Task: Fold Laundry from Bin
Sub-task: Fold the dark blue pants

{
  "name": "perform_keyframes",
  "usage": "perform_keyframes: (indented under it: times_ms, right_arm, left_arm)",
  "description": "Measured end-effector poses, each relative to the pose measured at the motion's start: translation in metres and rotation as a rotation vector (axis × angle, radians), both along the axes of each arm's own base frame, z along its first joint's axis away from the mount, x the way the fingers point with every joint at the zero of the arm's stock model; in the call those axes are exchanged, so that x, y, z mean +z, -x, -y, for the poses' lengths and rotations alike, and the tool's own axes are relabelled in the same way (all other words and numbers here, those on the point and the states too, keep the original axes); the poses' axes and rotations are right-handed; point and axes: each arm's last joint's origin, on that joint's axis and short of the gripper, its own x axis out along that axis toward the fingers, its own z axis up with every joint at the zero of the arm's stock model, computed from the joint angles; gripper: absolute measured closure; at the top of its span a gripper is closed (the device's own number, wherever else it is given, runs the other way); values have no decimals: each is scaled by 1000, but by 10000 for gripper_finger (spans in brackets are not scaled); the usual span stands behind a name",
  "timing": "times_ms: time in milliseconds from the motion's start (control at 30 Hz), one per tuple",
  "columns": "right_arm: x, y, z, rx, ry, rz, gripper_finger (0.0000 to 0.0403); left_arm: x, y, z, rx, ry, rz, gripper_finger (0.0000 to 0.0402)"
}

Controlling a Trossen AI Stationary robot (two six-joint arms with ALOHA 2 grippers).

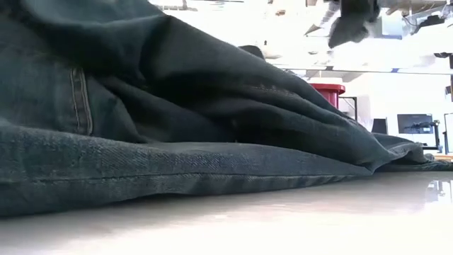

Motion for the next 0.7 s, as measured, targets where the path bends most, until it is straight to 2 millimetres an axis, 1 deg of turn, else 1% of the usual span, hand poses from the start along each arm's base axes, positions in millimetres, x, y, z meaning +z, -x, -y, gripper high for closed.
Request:
perform_keyframes:
  times_ms: [67,133,233,300,367,500,567,700]
  right_arm:
    - [0,-14,-20,126,26,117,209]
    - [-7,-30,-40,245,62,210,210]
    - [-31,-56,-68,381,117,283,213]
    - [-45,-73,-79,408,124,316,217]
    - [-55,-89,-84,388,134,335,221]
    - [-79,-111,-82,346,143,303,222]
    - [-87,-118,-80,369,79,280,219]
    - [-93,-127,-79,476,-71,260,209]
  left_arm:
    - [5,2,-3,2,-23,0,401]
    - [7,4,-5,6,-44,-15,401]
    - [4,5,-6,18,-60,-54,401]
    - [2,5,-7,24,-60,-83,402]
    - [2,6,-7,28,-46,-99,401]
    - [2,6,-7,34,-20,-118,401]
    - [1,6,-7,33,-8,-129,401]
    - [0,5,-6,36,-9,-147,401]
